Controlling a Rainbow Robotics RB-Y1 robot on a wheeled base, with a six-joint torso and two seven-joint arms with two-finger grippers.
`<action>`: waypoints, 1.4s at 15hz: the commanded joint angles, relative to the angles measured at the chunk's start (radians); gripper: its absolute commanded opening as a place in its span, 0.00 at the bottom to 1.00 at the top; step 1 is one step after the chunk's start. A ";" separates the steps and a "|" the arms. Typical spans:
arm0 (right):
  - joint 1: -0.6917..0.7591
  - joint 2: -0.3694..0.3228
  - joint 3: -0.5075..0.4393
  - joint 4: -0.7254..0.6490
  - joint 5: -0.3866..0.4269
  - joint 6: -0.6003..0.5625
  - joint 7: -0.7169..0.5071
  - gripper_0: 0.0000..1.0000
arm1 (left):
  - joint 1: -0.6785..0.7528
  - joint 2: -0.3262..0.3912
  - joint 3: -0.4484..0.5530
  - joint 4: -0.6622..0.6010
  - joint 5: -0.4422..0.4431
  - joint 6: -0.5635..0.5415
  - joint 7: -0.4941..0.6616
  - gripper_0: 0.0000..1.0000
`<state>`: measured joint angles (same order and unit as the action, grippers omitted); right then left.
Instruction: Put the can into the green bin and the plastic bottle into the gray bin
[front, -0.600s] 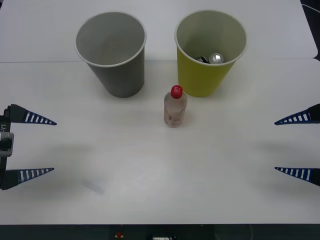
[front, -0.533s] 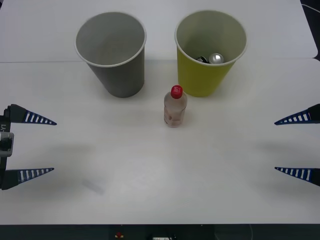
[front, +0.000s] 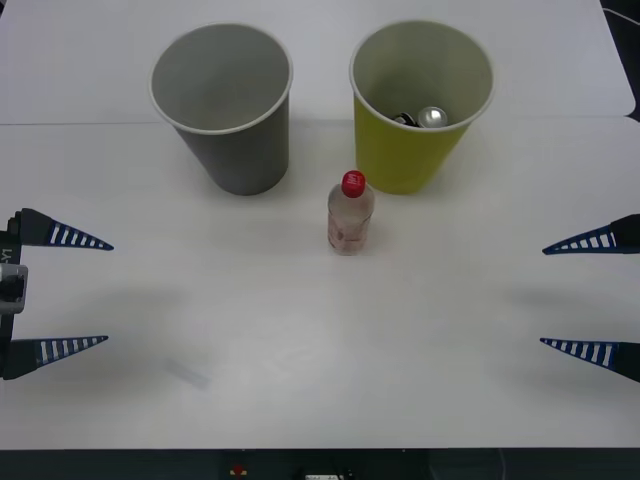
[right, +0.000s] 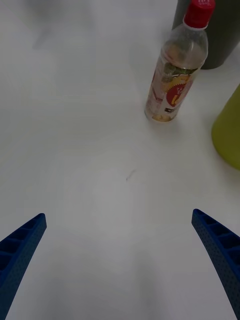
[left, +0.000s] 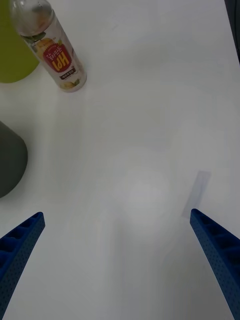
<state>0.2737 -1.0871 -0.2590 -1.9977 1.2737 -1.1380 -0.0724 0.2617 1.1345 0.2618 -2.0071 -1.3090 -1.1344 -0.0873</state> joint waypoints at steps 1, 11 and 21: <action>0.019 0.030 0.000 0.017 -0.048 0.000 0.002 1.00 | 0.000 0.000 0.000 0.000 0.000 0.000 0.000 1.00; 0.019 0.257 -0.002 0.059 -0.017 -0.013 0.022 1.00 | 0.000 0.000 0.000 0.000 0.000 0.000 0.000 1.00; -0.030 0.671 -0.143 0.083 0.231 -0.180 0.060 1.00 | 0.000 0.000 0.000 0.000 0.000 0.000 0.000 1.00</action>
<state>0.2578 -0.4572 -0.3772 -1.9191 1.4770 -1.2808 -0.0123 0.2618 1.1344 0.2618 -2.0071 -1.3090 -1.1344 -0.0873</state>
